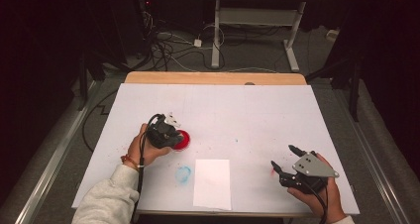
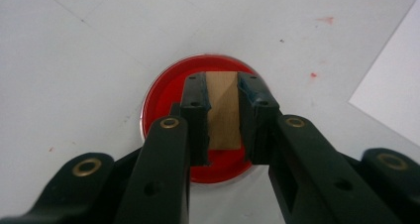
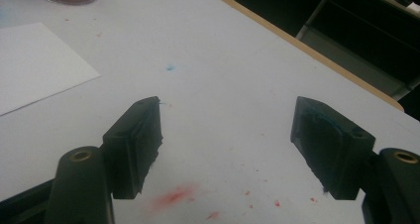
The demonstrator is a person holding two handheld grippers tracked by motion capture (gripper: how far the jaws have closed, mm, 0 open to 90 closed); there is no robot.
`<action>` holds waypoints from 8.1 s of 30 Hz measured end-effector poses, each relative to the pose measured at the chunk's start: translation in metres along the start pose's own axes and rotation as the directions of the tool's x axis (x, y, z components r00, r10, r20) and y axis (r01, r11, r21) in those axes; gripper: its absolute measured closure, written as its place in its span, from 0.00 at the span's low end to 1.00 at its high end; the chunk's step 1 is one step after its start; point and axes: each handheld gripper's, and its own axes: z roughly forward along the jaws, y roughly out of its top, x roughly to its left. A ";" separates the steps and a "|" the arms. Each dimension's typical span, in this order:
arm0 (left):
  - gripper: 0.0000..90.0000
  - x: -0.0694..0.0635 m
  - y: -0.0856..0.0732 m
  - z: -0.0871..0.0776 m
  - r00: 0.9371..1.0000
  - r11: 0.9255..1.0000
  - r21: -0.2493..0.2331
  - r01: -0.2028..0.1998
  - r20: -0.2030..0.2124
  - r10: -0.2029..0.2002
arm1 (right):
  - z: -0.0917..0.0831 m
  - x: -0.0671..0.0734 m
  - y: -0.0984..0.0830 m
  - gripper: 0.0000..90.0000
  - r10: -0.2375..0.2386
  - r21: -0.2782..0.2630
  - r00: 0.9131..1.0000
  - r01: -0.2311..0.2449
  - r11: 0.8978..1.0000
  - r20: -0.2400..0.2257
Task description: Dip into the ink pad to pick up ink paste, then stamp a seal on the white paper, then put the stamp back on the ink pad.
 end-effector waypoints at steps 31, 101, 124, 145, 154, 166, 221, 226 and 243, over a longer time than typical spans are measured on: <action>0.82 0.010 -0.009 0.006 0.995 0.996 -0.042 0.075 0.069 -0.072 | 0.006 0.002 0.003 0.31 -0.005 0.003 1.000 0.005 1.000 -0.014; 0.82 -0.099 0.011 -0.062 0.972 0.955 -0.236 -0.180 0.109 0.210 | 0.002 0.006 0.004 0.31 -0.020 -0.012 0.999 0.020 1.000 -0.037; 0.82 -0.122 0.008 0.005 0.958 0.982 -0.081 -0.172 0.219 0.186 | 0.004 0.006 0.002 0.31 -0.024 0.011 0.999 0.025 1.000 -0.036; 0.82 -0.125 0.006 0.017 0.952 0.976 -0.046 -0.214 0.216 0.219 | 0.006 0.008 0.002 0.31 -0.027 0.021 0.999 0.028 0.999 -0.042; 0.82 -0.125 0.008 0.018 0.949 0.974 -0.032 -0.222 0.220 0.224 | 0.005 0.006 0.002 0.32 -0.023 0.018 0.999 0.023 1.000 -0.037; 0.82 -0.123 0.008 0.019 0.949 0.976 -0.033 -0.214 0.230 0.216 | 0.003 0.004 0.003 0.32 -0.019 0.011 0.999 0.019 1.000 -0.033; 0.82 -0.076 0.004 -0.048 0.982 0.972 -0.210 -0.103 0.134 0.133 | 0.004 0.001 0.004 0.31 -0.014 0.010 1.000 0.015 1.000 -0.022; 0.82 -0.066 0.004 -0.056 0.988 0.973 -0.218 -0.083 0.112 0.109 | 0.005 0.001 0.005 0.31 -0.016 0.006 1.000 0.016 1.000 -0.024; 0.82 -0.029 0.001 -0.074 0.999 0.975 -0.221 0.002 0.051 0.009 | 0.007 0.004 0.003 0.32 -0.022 0.013 0.999 0.023 1.000 -0.041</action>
